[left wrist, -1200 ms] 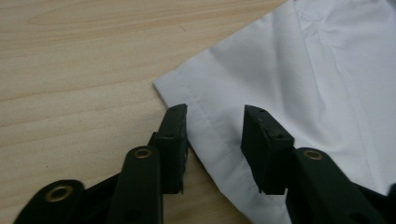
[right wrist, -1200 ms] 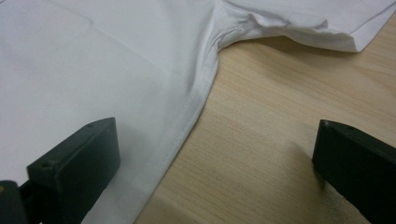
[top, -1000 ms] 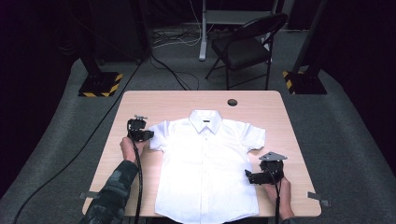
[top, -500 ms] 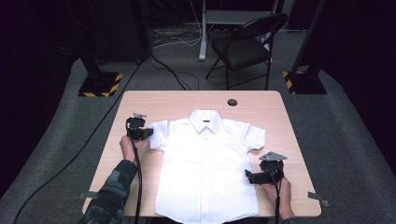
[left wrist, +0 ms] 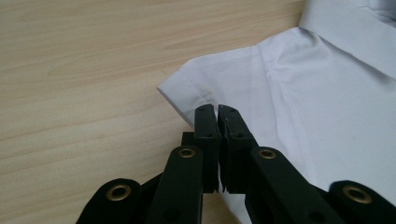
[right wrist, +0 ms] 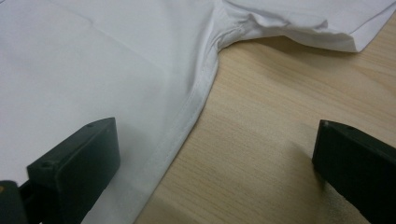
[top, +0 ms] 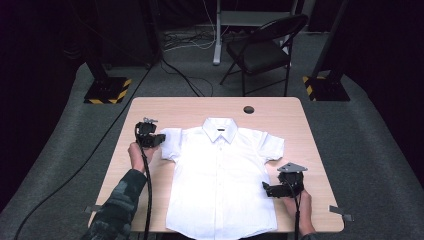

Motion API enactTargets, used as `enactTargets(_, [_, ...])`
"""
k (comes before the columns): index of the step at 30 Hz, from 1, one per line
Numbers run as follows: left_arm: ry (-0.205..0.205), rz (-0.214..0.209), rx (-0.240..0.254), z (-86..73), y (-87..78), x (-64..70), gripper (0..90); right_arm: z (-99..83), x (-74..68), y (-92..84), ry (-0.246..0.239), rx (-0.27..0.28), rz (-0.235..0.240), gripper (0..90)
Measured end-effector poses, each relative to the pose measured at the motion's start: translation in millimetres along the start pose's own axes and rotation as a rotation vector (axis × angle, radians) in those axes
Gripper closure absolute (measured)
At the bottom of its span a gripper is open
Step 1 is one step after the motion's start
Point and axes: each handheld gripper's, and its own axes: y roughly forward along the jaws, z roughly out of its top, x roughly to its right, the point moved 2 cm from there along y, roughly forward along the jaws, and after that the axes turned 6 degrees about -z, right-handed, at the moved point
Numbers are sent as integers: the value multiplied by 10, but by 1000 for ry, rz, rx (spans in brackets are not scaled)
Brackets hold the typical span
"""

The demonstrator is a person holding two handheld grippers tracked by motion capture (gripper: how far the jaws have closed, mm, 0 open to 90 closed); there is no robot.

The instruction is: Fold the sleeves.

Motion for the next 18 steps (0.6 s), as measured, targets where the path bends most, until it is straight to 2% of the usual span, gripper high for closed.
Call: enactTargets(18, [59,-56,36,174,-112,291,873,0,0,0,0,0,0,0])
